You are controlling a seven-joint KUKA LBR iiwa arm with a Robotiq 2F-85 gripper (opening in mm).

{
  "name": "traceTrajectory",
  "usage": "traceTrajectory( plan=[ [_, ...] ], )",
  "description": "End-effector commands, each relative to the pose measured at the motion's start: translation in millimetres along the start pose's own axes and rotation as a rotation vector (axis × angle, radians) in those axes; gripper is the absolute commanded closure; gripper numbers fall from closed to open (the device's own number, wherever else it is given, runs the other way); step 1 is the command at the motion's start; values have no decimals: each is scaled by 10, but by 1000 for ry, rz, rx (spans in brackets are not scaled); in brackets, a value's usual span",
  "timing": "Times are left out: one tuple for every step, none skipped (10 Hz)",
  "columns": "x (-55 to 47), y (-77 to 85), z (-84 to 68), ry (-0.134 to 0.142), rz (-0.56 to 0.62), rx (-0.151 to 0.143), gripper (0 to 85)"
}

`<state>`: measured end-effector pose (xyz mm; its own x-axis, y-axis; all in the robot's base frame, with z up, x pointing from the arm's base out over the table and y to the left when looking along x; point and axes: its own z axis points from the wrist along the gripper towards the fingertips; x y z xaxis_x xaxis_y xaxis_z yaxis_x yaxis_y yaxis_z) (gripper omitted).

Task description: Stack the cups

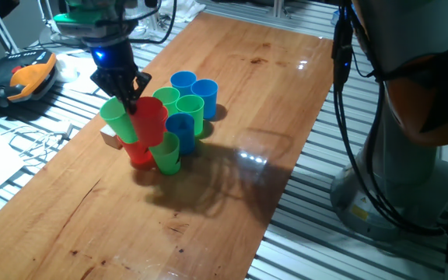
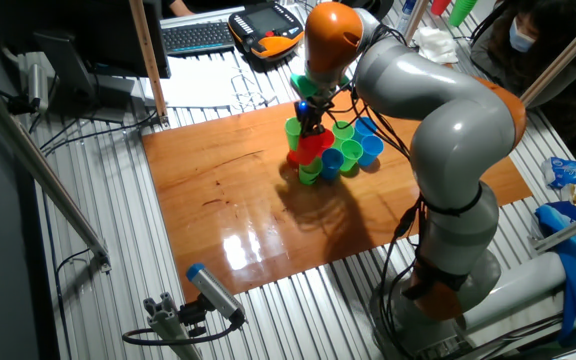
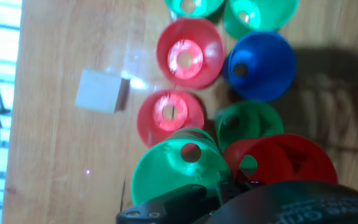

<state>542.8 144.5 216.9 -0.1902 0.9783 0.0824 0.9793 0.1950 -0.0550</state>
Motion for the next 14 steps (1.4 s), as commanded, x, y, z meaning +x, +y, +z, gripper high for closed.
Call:
traceTrajectory(
  plan=[
    [-31, 17, 24, -1, 4, -3, 850],
    [-57, 27, 39, 0, 7, -9, 850],
    [-77, 39, 49, -5, 9, -10, 850],
    [-112, 46, 50, -3, 9, -7, 850],
    [-134, 48, 62, 1, 5, -4, 850],
    [-146, 67, 82, -3, 13, -5, 850],
    [-163, 82, 106, -3, 16, -10, 850],
    [-170, 96, 139, -6, 18, -16, 850],
    [-175, 111, 180, -10, 20, -21, 850],
    [-171, 120, 218, -15, 23, -30, 850],
    [-156, 127, 255, -22, 25, -33, 850],
    [-144, 123, 288, -23, 25, -39, 850],
    [-132, 124, 317, -23, 25, -44, 850],
    [-124, 124, 335, -21, 25, -46, 850]
  ],
)
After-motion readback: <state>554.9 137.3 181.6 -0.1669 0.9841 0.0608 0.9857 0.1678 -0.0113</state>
